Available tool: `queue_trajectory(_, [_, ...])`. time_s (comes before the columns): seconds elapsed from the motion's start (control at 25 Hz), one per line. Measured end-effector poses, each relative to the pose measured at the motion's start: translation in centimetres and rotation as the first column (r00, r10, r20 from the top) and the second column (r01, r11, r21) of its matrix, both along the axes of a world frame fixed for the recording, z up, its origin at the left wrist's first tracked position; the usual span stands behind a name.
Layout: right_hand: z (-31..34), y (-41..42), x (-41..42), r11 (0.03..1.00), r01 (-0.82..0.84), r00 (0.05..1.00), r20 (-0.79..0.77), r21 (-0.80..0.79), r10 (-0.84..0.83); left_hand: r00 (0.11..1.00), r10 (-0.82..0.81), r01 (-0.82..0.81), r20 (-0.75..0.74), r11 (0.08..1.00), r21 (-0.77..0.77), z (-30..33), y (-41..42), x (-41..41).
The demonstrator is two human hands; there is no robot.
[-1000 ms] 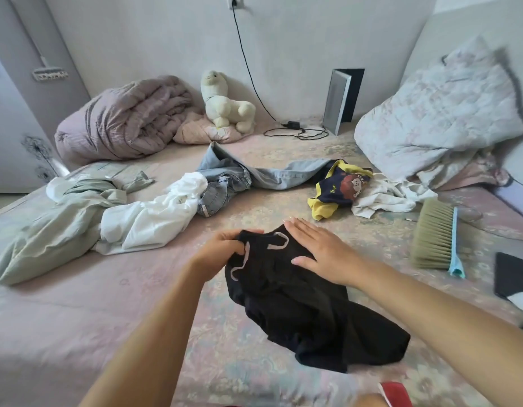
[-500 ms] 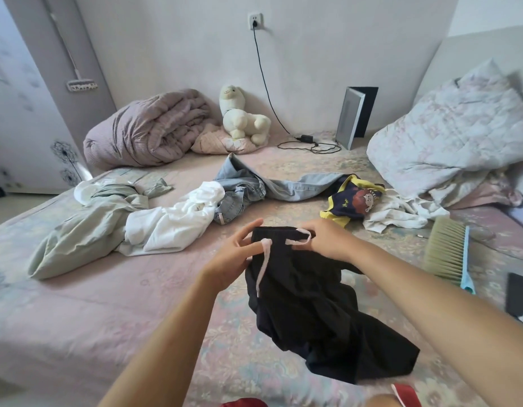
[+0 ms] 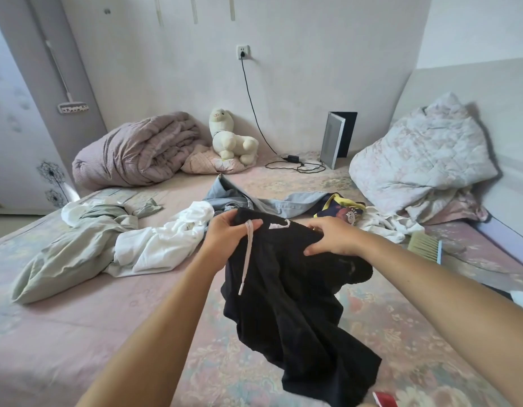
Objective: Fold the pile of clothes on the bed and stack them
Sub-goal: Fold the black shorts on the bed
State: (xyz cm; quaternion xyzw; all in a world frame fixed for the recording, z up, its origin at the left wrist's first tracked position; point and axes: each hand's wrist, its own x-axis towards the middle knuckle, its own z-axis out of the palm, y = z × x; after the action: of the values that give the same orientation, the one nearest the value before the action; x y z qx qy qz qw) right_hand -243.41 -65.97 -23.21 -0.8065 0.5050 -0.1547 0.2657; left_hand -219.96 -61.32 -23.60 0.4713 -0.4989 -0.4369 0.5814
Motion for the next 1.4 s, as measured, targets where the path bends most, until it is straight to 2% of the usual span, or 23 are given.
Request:
queue_trajectory(0.12, [1.8,-0.2,-1.8,0.997,0.065,0.997,-0.049,0.044,-0.063,0.998,0.037,-0.038,-0.059,0.999,-0.009,2.5,-0.3,1.0])
queue_trajectory(0.24, [2.6,0.2,-2.6,0.974,0.088,0.994,0.051,0.208,-0.101,0.99,0.043,-0.047,-0.132,0.998,-0.028,4.4,0.1,1.7])
queue_trajectory(0.28, [2.5,0.3,-2.5,0.972,0.098,0.99,0.074,0.213,-0.116,0.989,0.043,-0.048,-0.138,0.998,-0.037,4.9,0.1,1.9])
queue_trajectory(0.4, [2.3,1.4,-1.6,0.984,0.147,0.973,0.162,0.103,-0.163,0.991,0.041,-0.048,-0.124,0.997,-0.056,6.0,0.6,2.4])
queue_trajectory(0.52, [3.8,1.7,-1.3,0.982,0.186,0.95,0.25,0.038,-0.189,0.996,0.08,-0.083,-0.047,0.995,-0.058,6.5,1.1,3.5])
queue_trajectory(0.68, [7.7,1.2,-0.7,0.981,0.165,0.962,0.234,-0.097,-0.139,0.993,0.094,-0.102,-0.076,0.989,-0.107,6.9,1.6,4.8])
queue_trajectory(0.72, [8.7,1.2,-0.3,0.98,0.158,0.965,0.228,-0.122,-0.127,0.996,0.068,-0.073,-0.05,0.991,-0.114,7.1,1.8,4.9])
queue_trajectory(0.76, [9.4,1.1,0.0,0.977,0.155,0.969,0.214,-0.146,-0.122,0.998,0.037,-0.032,0.043,0.993,-0.111,7.3,1.9,5.1])
queue_trajectory(0.8, [10.3,1.1,0.4,0.972,0.151,0.976,0.181,-0.178,-0.119,0.98,0.0,0.02,0.201,0.995,-0.094,7.5,2.1,5.5])
queue_trajectory(0.84, [11.1,1.2,0.7,0.965,0.154,0.982,0.138,-0.213,-0.126,0.917,-0.042,0.07,0.397,0.996,-0.056,7.9,2.2,6.1])
queue_trajectory(0.88, [11.6,1.2,0.9,0.958,0.158,0.986,0.092,-0.241,-0.14,0.801,-0.09,0.108,0.592,0.994,0.006,8.2,2.2,7.0])
queue_trajectory(0.96, [12.5,1.7,1.6,0.946,0.139,0.99,0.01,-0.294,-0.142,0.454,-0.189,0.089,0.871,0.982,0.166,9.2,2.0,8.8])
queue_trajectory(1.0, [12.7,1.9,2.0,0.944,0.123,0.99,-0.025,-0.307,-0.137,0.299,-0.223,0.04,0.928,0.974,0.222,9.9,2.0,9.4])
queue_trajectory(1.04, [13.0,2.0,2.3,0.938,0.108,0.989,-0.061,-0.329,-0.135,0.199,-0.205,-0.007,0.958,0.977,0.211,10.5,2.0,9.6])
queue_trajectory(1.08, [13.2,2.1,2.8,0.933,0.094,0.987,-0.093,-0.347,-0.133,0.166,-0.126,-0.013,0.978,0.991,0.13,11.2,2.2,9.4])
queue_trajectory(1.12, [13.3,2.4,3.2,0.928,0.076,0.985,-0.118,-0.364,-0.127,0.215,-0.018,0.013,0.976,1.0,0.016,11.9,2.4,8.8])
queue_trajectory(1.16, [13.4,2.4,3.7,0.928,0.061,0.984,-0.132,-0.368,-0.117,0.354,0.061,0.042,0.933,0.996,-0.08,12.3,2.7,7.8])
queue_trajectory(1.2, [13.6,2.6,4.1,0.923,0.049,0.983,-0.146,-0.382,-0.113,0.517,0.083,0.066,0.852,0.988,-0.136,12.6,3.0,6.4])
queue_trajectory(1.24, [13.8,2.6,4.4,0.922,0.042,0.982,-0.156,-0.385,-0.11,0.627,0.061,0.088,0.777,0.985,-0.149,12.7,3.3,5.0])
queue_trajectory(1.28, [14.0,2.7,4.7,0.921,0.033,0.983,-0.154,-0.387,-0.1,0.669,0.025,0.116,0.743,0.984,-0.137,12.5,3.3,3.8])
queue_trajectory(1.4, [14.6,3.0,4.9,0.921,0.01,0.989,-0.135,-0.389,-0.068,0.584,-0.089,0.159,0.807,0.987,-0.006,11.2,2.4,1.4])
